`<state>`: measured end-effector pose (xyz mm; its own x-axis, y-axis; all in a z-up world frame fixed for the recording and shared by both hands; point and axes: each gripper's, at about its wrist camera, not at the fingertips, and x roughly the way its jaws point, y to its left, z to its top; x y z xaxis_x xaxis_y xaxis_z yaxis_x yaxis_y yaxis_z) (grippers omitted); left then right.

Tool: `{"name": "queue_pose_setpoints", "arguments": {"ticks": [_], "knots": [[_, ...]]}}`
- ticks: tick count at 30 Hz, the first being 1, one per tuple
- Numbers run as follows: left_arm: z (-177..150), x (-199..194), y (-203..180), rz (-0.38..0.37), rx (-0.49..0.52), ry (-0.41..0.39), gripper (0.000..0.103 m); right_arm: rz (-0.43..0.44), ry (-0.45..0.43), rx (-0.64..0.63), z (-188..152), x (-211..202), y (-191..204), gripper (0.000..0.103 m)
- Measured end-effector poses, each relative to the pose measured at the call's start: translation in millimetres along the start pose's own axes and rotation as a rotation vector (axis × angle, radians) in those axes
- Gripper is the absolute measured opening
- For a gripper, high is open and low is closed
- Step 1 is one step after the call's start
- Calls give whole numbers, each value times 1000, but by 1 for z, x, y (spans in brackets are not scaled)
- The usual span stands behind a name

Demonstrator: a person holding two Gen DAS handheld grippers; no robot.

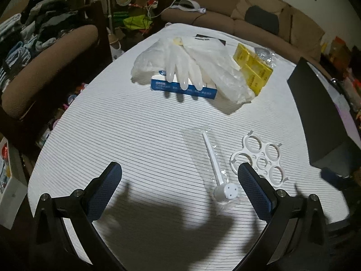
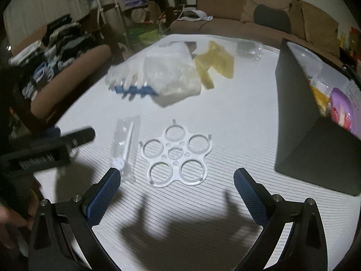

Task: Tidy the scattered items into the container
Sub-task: 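Move the right tool toward the white five-ring plastic holder on the table, then grasp the white five-ring holder by its rim with the right tool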

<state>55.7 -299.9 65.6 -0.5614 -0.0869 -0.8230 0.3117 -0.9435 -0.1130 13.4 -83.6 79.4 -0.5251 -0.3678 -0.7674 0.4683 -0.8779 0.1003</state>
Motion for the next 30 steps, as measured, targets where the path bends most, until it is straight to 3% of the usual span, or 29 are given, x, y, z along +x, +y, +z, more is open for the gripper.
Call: {"name": "queue_pose_setpoints", "arguments": {"ticks": [5, 9, 12, 15, 16, 20, 25, 30], "knots": [[-5, 17, -6, 1, 34, 34, 103, -46, 13, -92, -5, 22, 9, 100], [-6, 25, 6, -13, -19, 66, 103, -62, 55, -111, -5, 45, 7, 96], [-5, 26, 16, -30, -60, 66, 103, -48, 75, -108, -7, 58, 4, 82], [-5, 29, 19, -43, -74, 79, 103, -38, 63, -115, -6, 57, 4, 81], [-5, 29, 20, -49, -77, 82, 103, -28, 61, -118, -6, 56, 4, 73], [-3, 25, 20, -92, -101, 71, 103, 7, 51, -104, 0, 44, 4, 73], [-1, 18, 15, -205, -125, 52, 103, 55, 6, -41, 10, 15, -5, 73], [2, 13, 14, -452, -191, 67, 102, 198, -18, 124, 18, -11, -26, 73]]}}
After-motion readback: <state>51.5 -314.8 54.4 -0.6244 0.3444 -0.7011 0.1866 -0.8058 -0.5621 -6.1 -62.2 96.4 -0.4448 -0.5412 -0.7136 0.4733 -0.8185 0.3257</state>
